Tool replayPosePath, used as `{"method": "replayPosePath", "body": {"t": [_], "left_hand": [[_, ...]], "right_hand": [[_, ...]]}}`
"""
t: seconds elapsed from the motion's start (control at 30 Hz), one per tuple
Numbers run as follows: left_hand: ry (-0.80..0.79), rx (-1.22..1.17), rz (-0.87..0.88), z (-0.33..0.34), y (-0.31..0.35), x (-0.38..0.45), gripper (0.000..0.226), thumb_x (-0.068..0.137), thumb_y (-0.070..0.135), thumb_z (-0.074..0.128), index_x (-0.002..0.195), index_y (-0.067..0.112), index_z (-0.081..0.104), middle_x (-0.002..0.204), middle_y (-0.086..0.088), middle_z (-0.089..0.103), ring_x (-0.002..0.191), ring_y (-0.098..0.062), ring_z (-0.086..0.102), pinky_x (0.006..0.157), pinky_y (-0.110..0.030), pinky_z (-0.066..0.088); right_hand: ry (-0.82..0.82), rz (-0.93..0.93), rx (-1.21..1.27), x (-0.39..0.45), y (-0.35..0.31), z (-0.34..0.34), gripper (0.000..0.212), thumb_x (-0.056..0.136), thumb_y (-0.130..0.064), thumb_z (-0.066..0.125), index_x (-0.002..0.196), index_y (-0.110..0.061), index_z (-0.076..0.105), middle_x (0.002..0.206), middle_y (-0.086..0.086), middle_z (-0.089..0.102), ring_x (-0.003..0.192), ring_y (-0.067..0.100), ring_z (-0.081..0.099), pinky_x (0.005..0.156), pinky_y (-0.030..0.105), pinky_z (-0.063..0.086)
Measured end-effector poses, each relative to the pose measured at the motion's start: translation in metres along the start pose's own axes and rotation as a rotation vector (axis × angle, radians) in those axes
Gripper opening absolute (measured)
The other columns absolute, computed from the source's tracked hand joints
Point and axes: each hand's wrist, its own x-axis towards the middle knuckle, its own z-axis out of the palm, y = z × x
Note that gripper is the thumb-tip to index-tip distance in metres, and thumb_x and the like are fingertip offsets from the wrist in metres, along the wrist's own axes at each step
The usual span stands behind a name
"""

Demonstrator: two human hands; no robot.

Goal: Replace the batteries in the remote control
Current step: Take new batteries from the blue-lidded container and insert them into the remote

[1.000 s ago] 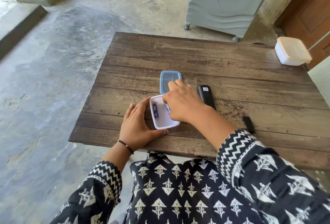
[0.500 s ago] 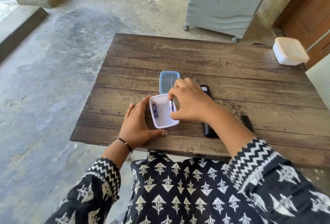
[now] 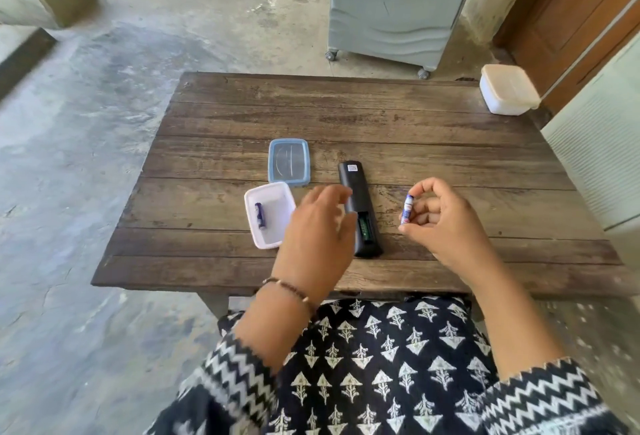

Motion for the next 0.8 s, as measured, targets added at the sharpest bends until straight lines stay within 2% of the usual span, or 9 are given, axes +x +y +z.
{"method": "replayPosePath", "body": {"t": [0.1,0.23,0.3,0.43,0.5,0.6,0.7,0.8], "left_hand": [[-0.174,0.247,-0.218,0.038,0.01,0.027,0.047,0.088,0.042,0.054,0.118,0.006,0.048,0.121,-0.013,0.054,0.11,-0.029,0.054,0.094,-0.038,0.045],[-0.195,0.374,-0.401,0.061,0.011,0.042,0.063,0.081,0.048,0.061,0.121,0.004,0.041,0.127,-0.017,0.047,0.117,-0.033,0.051,0.093,-0.04,0.045],[-0.177,0.341,-0.448,0.063,0.011,0.046,0.064,0.078,0.044,0.067,0.118,0.003,0.039,0.124,-0.017,0.05,0.115,-0.032,0.053,0.091,-0.038,0.046],[-0.187,0.32,-0.436,0.058,0.01,0.054,0.066,0.074,0.042,0.073,0.116,0.001,0.042,0.12,-0.013,0.053,0.115,-0.03,0.055,0.09,-0.034,0.046],[-0.208,0.315,-0.436,0.056,0.009,0.055,0.069,0.072,0.043,0.074,0.118,0.001,0.045,0.12,-0.012,0.054,0.114,-0.029,0.054,0.089,-0.033,0.045],[-0.207,0.264,-0.419,0.057,0.008,0.054,0.054,0.074,0.036,0.072,0.11,0.002,0.052,0.114,-0.013,0.059,0.104,-0.029,0.058,0.078,-0.033,0.046],[-0.162,0.159,-0.406,0.059,0.003,0.048,0.038,0.078,0.032,0.065,0.104,0.004,0.056,0.104,-0.012,0.062,0.084,-0.024,0.056,0.067,-0.029,0.042],[-0.074,-0.247,-0.371,0.06,-0.013,0.037,0.026,0.082,0.027,0.062,0.1,0.011,0.053,0.095,-0.008,0.067,0.078,-0.022,0.066,0.071,-0.036,0.056]], "right_hand": [[0.016,0.0,0.034,-0.006,0.007,0.003,0.045,0.068,0.0,0.072,0.089,-0.033,0.049,0.078,-0.001,0.065,0.064,0.018,0.062,0.069,0.044,0.055],[0.021,-0.005,0.048,-0.013,0.014,0.006,0.045,0.07,0.001,0.07,0.089,-0.035,0.052,0.075,-0.004,0.065,0.062,0.012,0.061,0.069,0.042,0.057],[0.019,-0.005,0.063,-0.015,0.016,0.007,0.046,0.071,0.002,0.07,0.09,-0.037,0.053,0.077,-0.003,0.065,0.063,0.011,0.06,0.07,0.041,0.057],[0.036,-0.005,0.094,-0.016,0.017,0.008,0.045,0.072,-0.002,0.071,0.095,-0.038,0.055,0.082,0.003,0.066,0.07,0.024,0.062,0.072,0.045,0.056],[0.046,-0.002,0.111,-0.017,0.017,0.007,0.044,0.073,-0.002,0.071,0.099,-0.034,0.055,0.084,0.004,0.065,0.074,0.026,0.063,0.073,0.044,0.056],[0.06,0.008,0.133,-0.019,0.016,0.005,0.042,0.073,0.0,0.07,0.102,-0.028,0.056,0.083,0.003,0.065,0.073,0.023,0.062,0.075,0.043,0.056],[0.068,0.007,0.128,-0.021,0.014,0.004,0.042,0.073,0.0,0.07,0.103,-0.026,0.056,0.081,0.002,0.065,0.071,0.02,0.062,0.075,0.043,0.056],[0.054,0.007,0.139,-0.026,0.012,0.004,0.043,0.074,0.0,0.068,0.105,-0.028,0.057,0.081,0.0,0.065,0.073,0.02,0.063,0.075,0.042,0.056]]}}
